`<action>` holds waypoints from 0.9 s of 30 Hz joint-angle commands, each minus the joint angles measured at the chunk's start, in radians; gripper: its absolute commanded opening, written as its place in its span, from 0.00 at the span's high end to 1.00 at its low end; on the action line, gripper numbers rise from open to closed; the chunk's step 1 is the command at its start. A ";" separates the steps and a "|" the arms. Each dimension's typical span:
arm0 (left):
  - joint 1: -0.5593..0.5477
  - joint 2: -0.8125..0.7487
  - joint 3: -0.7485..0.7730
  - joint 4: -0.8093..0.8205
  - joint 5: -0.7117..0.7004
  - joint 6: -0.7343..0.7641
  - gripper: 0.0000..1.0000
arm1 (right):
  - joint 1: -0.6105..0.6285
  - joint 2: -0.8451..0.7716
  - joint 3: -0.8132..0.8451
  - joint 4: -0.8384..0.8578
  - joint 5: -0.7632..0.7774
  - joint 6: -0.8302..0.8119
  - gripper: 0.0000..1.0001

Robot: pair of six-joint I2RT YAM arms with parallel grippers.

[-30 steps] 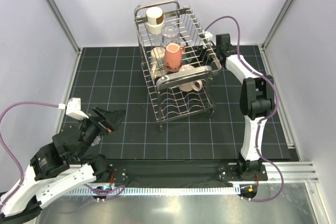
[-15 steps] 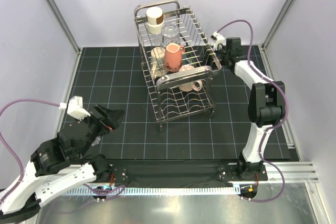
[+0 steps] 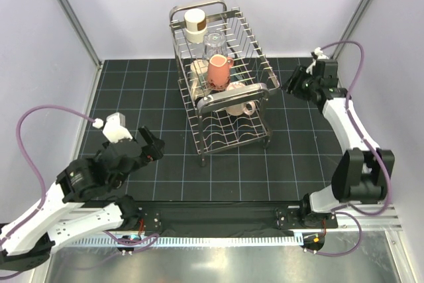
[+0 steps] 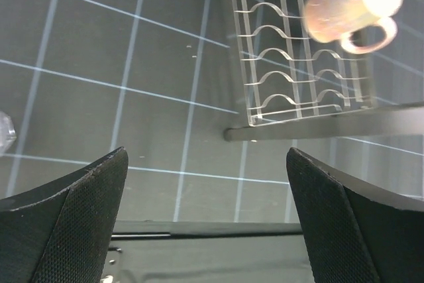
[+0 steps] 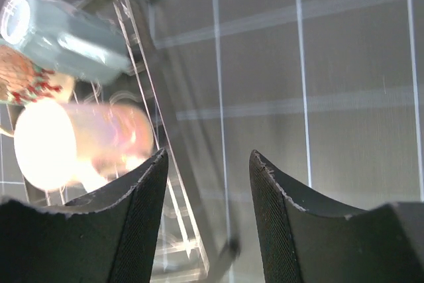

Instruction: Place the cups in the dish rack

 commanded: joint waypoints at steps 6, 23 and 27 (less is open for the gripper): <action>0.030 0.133 0.132 -0.048 -0.081 0.048 0.00 | 0.131 -0.247 -0.158 -0.261 0.244 0.137 0.36; 0.446 0.367 0.259 -0.211 0.200 -0.022 0.00 | 0.162 -0.511 -0.318 -0.379 0.129 0.112 0.26; 0.467 0.411 0.310 -0.370 0.058 -0.169 0.00 | 0.162 -0.526 -0.298 -0.452 0.148 0.083 0.26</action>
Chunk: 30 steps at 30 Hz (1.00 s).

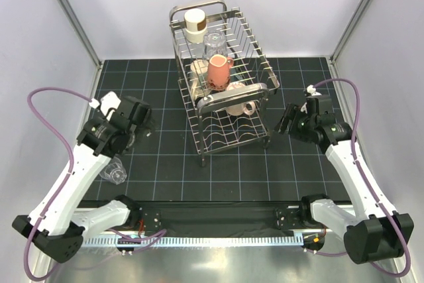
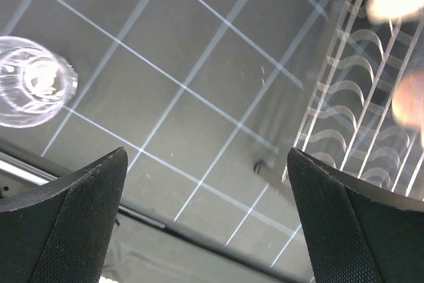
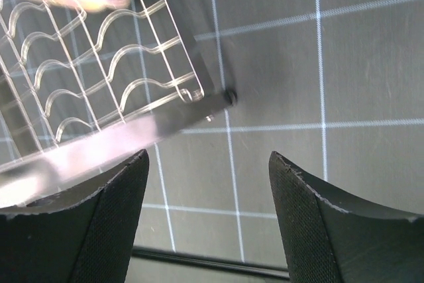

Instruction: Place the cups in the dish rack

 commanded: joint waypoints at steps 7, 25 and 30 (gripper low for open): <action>0.154 0.056 -0.016 -0.242 -0.208 -0.139 0.00 | -0.003 -0.085 0.058 -0.125 -0.030 -0.101 0.26; 0.594 0.094 -0.330 0.112 -0.025 0.076 0.01 | -0.003 -0.133 0.103 -0.173 -0.131 -0.118 0.26; 0.594 0.116 -0.327 0.155 -0.005 0.077 0.02 | -0.001 -0.160 0.095 -0.170 -0.135 -0.121 0.27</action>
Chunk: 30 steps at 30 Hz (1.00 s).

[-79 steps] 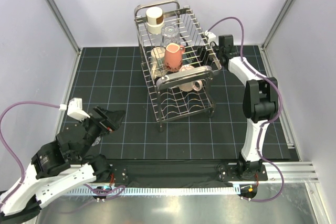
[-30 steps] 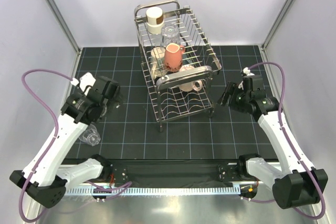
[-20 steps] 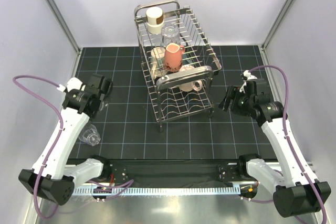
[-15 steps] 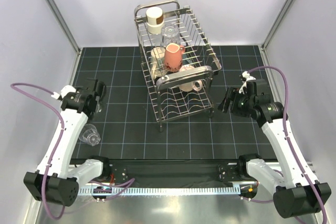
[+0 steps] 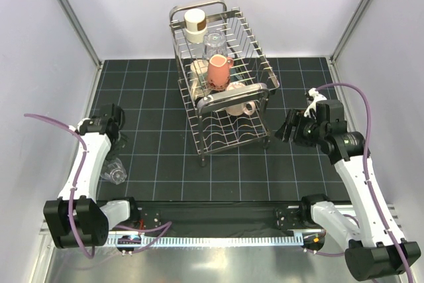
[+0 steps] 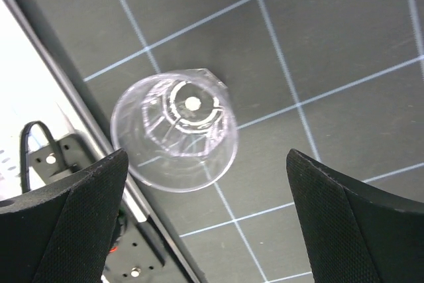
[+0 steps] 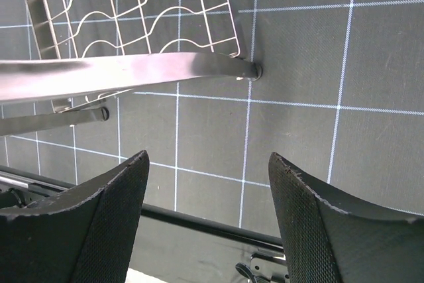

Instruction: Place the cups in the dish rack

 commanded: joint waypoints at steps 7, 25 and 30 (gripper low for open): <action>0.008 0.032 -0.035 0.115 0.012 0.013 0.03 | -0.003 -0.026 0.021 -0.008 -0.015 -0.016 0.26; 0.040 0.075 -0.149 0.203 0.069 0.008 0.40 | -0.003 -0.070 0.104 -0.071 -0.017 0.001 0.26; 0.040 0.061 -0.146 0.190 0.071 0.007 0.69 | -0.001 -0.086 0.115 -0.083 -0.021 0.015 0.27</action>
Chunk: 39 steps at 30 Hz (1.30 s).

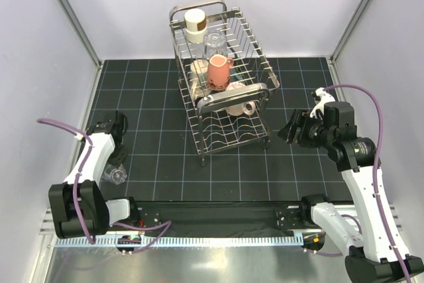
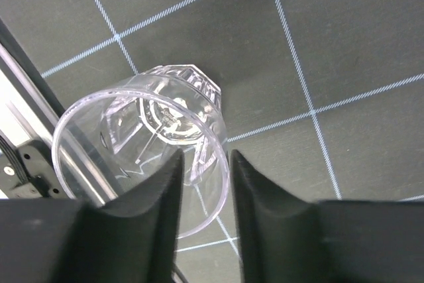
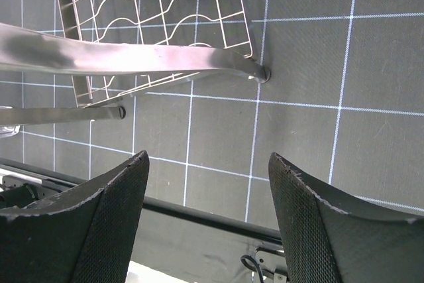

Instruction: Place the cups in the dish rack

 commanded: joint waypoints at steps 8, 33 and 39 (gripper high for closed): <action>0.006 -0.143 0.063 -0.021 0.076 0.046 1.00 | -0.003 -0.015 0.097 -0.037 0.003 0.023 0.27; -0.068 -0.662 0.244 1.058 1.090 -0.244 1.00 | -0.003 -0.291 0.160 0.514 -0.431 0.450 0.22; -0.131 -0.617 0.186 1.568 1.056 -0.571 0.99 | -0.003 -0.271 0.059 0.917 -0.629 0.732 0.05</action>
